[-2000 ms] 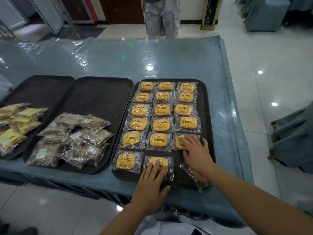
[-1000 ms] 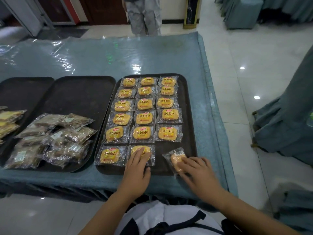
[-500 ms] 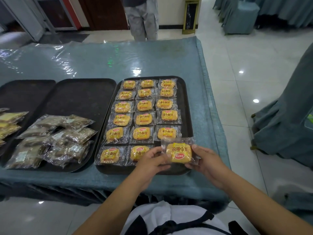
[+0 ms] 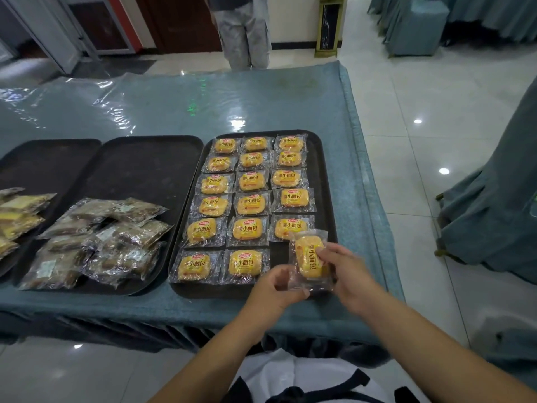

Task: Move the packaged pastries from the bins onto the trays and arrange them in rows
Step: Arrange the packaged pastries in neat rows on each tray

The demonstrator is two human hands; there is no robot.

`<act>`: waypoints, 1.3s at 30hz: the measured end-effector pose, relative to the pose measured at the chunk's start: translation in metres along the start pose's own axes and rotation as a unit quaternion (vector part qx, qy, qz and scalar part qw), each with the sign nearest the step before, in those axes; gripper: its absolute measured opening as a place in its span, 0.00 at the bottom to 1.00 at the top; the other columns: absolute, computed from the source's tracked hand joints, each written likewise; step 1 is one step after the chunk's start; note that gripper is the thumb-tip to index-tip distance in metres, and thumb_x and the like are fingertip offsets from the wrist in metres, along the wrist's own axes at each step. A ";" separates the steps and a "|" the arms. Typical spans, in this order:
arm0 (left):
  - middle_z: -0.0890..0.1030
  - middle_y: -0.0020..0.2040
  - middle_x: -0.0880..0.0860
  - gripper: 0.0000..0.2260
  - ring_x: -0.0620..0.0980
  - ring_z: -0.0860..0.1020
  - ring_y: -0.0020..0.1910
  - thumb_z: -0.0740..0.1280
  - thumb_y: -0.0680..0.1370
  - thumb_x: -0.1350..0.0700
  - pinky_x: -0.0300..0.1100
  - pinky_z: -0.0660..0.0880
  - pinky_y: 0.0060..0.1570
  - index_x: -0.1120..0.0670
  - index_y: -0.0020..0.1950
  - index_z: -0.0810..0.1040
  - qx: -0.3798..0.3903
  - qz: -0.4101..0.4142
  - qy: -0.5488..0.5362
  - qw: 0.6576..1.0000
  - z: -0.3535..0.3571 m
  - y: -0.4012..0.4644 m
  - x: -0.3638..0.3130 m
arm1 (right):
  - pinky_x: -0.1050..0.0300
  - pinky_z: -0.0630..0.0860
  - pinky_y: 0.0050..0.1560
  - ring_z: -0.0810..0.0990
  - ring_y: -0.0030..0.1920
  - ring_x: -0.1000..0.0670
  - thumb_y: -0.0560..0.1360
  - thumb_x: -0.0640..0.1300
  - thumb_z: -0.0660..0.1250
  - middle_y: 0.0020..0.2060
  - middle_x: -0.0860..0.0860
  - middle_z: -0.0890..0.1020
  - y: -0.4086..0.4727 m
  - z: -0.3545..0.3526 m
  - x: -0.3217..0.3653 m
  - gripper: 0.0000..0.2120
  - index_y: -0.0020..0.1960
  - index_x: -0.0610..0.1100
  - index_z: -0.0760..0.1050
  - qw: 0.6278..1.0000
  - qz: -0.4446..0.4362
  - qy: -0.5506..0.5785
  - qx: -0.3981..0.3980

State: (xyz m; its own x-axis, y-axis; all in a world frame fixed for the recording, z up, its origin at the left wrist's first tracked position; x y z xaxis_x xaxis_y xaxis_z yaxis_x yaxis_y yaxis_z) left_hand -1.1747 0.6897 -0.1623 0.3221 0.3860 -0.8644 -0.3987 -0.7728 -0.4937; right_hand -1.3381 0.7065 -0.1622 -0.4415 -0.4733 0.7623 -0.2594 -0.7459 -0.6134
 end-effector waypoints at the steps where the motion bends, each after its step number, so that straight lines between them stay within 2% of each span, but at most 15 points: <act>1: 0.80 0.58 0.45 0.18 0.38 0.79 0.55 0.76 0.73 0.58 0.27 0.70 0.44 0.48 0.61 0.78 -0.018 0.008 0.045 0.999 -0.009 -0.001 0.004 | 0.47 0.80 0.51 0.85 0.48 0.45 0.77 0.40 0.68 0.47 0.46 0.86 0.006 -0.003 0.010 0.08 0.56 0.44 0.80 0.996 -0.031 -0.078 -0.010; 4: 0.72 0.65 0.43 0.19 0.46 0.70 0.69 0.72 0.77 0.52 0.35 0.67 0.60 0.44 0.66 0.74 -0.136 0.058 0.203 0.968 -0.042 -0.002 0.018 | 0.56 0.80 0.47 0.82 0.48 0.50 0.78 0.40 0.68 0.51 0.50 0.83 0.024 -0.002 0.036 0.09 0.57 0.48 0.80 0.935 -0.102 -0.339 0.030; 6: 0.63 0.75 0.44 0.26 0.50 0.58 0.77 0.68 0.79 0.45 0.45 0.59 0.73 0.43 0.75 0.65 -0.160 0.058 0.346 0.923 -0.060 -0.001 0.032 | 0.55 0.81 0.47 0.82 0.47 0.51 0.79 0.41 0.66 0.52 0.51 0.82 0.036 0.009 0.040 0.10 0.58 0.49 0.79 0.860 -0.130 -0.483 0.098; 7: 0.55 0.79 0.44 0.30 0.51 0.50 0.80 0.65 0.79 0.41 0.50 0.52 0.77 0.43 0.78 0.58 -0.155 0.044 0.407 0.899 -0.067 0.001 0.039 | 0.53 0.81 0.48 0.82 0.47 0.51 0.79 0.41 0.66 0.52 0.50 0.82 0.042 0.017 0.038 0.09 0.58 0.48 0.79 0.822 -0.142 -0.536 0.130; 8: 0.48 0.81 0.44 0.33 0.51 0.43 0.80 0.62 0.79 0.37 0.52 0.46 0.77 0.42 0.80 0.52 -0.148 0.028 0.450 0.880 -0.073 0.003 0.046 | 0.52 0.81 0.50 0.82 0.47 0.52 0.79 0.42 0.65 0.52 0.49 0.82 0.046 0.025 0.034 0.10 0.60 0.48 0.79 0.790 -0.153 -0.574 0.155; 10: 0.40 0.81 0.46 0.34 0.52 0.36 0.79 0.55 0.80 0.34 0.53 0.40 0.76 0.42 0.81 0.45 -0.147 0.012 0.491 0.858 -0.083 0.008 0.053 | 0.48 0.76 0.60 0.78 0.55 0.52 0.80 0.44 0.63 0.58 0.51 0.80 0.054 0.038 0.024 0.14 0.65 0.52 0.75 0.733 -0.202 -0.630 0.159; 12: 0.39 0.81 0.48 0.32 0.53 0.35 0.79 0.52 0.81 0.35 0.54 0.39 0.76 0.41 0.81 0.43 -0.158 0.009 0.504 0.849 -0.092 0.012 0.052 | 0.45 0.63 0.70 0.69 0.66 0.50 0.81 0.49 0.61 0.65 0.54 0.74 0.054 0.045 0.015 0.18 0.70 0.54 0.70 0.679 -0.286 -0.669 0.100; 13: 0.37 0.81 0.48 0.31 0.53 0.35 0.79 0.50 0.81 0.35 0.54 0.38 0.76 0.41 0.81 0.42 -0.160 0.006 0.508 0.846 -0.097 0.015 0.051 | 0.45 0.58 0.72 0.64 0.71 0.49 0.81 0.52 0.60 0.69 0.53 0.71 0.051 0.046 0.008 0.20 0.72 0.54 0.66 0.666 -0.317 -0.673 0.065; 15: 0.34 0.80 0.48 0.31 0.54 0.34 0.79 0.48 0.81 0.33 0.55 0.36 0.76 0.39 0.80 0.38 -0.166 0.001 0.514 0.842 -0.105 0.022 0.048 | 0.44 0.49 0.77 0.51 0.78 0.46 0.82 0.57 0.53 0.78 0.51 0.57 0.049 0.046 -0.009 0.26 0.78 0.53 0.55 0.653 -0.323 -0.684 0.026; 17: 0.31 0.79 0.48 0.33 0.55 0.32 0.78 0.45 0.80 0.31 0.56 0.34 0.75 0.39 0.79 0.35 -0.168 -0.004 0.520 0.837 -0.109 0.031 0.048 | 0.41 0.41 0.77 0.37 0.79 0.45 0.82 0.61 0.46 0.79 0.51 0.40 0.056 0.044 -0.028 0.30 0.80 0.54 0.41 0.637 -0.295 -0.712 0.022; 19: 0.29 0.77 0.48 0.33 0.55 0.30 0.77 0.43 0.78 0.29 0.58 0.32 0.74 0.38 0.78 0.33 -0.162 -0.017 0.530 0.832 -0.109 0.039 0.051 | 0.39 0.38 0.77 0.30 0.77 0.46 0.81 0.63 0.41 0.78 0.51 0.35 0.063 0.043 -0.043 0.31 0.79 0.56 0.33 0.636 -0.264 -0.725 0.018; 23: 0.29 0.78 0.50 0.32 0.57 0.29 0.77 0.40 0.79 0.30 0.61 0.29 0.73 0.39 0.77 0.29 -0.159 -0.041 0.560 0.812 -0.104 0.047 0.060 | 0.38 0.35 0.76 0.27 0.76 0.46 0.81 0.63 0.38 0.77 0.51 0.32 0.065 0.047 -0.053 0.30 0.78 0.56 0.30 0.652 -0.240 -0.719 0.000; 30: 0.30 0.78 0.49 0.31 0.55 0.28 0.76 0.40 0.79 0.30 0.60 0.29 0.73 0.38 0.77 0.29 -0.170 -0.050 0.562 0.808 -0.104 0.051 0.063 | 0.39 0.35 0.76 0.27 0.76 0.49 0.81 0.63 0.40 0.78 0.53 0.34 0.067 0.045 -0.056 0.31 0.78 0.56 0.33 0.669 -0.254 -0.699 -0.005; 34: 0.31 0.79 0.49 0.31 0.55 0.29 0.77 0.41 0.79 0.29 0.59 0.29 0.73 0.37 0.77 0.31 -0.162 -0.044 0.556 0.814 -0.106 0.050 0.062 | 0.39 0.36 0.76 0.28 0.76 0.49 0.81 0.63 0.41 0.78 0.53 0.35 0.068 0.045 -0.056 0.31 0.79 0.56 0.35 0.669 -0.253 -0.698 -0.002; 39: 0.34 0.80 0.48 0.32 0.53 0.32 0.78 0.44 0.79 0.30 0.57 0.32 0.74 0.37 0.79 0.36 -0.151 -0.018 0.517 0.843 -0.114 0.046 0.053 | 0.38 0.35 0.75 0.28 0.76 0.49 0.80 0.65 0.41 0.78 0.54 0.35 0.064 0.046 -0.053 0.32 0.78 0.57 0.34 0.662 -0.251 -0.706 -0.010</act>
State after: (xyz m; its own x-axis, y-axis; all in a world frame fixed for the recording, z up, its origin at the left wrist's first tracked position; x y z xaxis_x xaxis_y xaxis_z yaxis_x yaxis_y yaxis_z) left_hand -1.0775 0.6174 -0.2199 0.9673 -0.1117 -0.2278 -0.1859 -0.9231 -0.3366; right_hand -1.2921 0.6624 -0.2323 0.9446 -0.1442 0.2948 -0.0859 -0.9756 -0.2019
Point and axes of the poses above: each hand's wrist, its own y-axis towards the middle knuckle, its own z-axis out of the palm, x = y × z, the point moved 2 cm from there along y, towards the middle knuckle
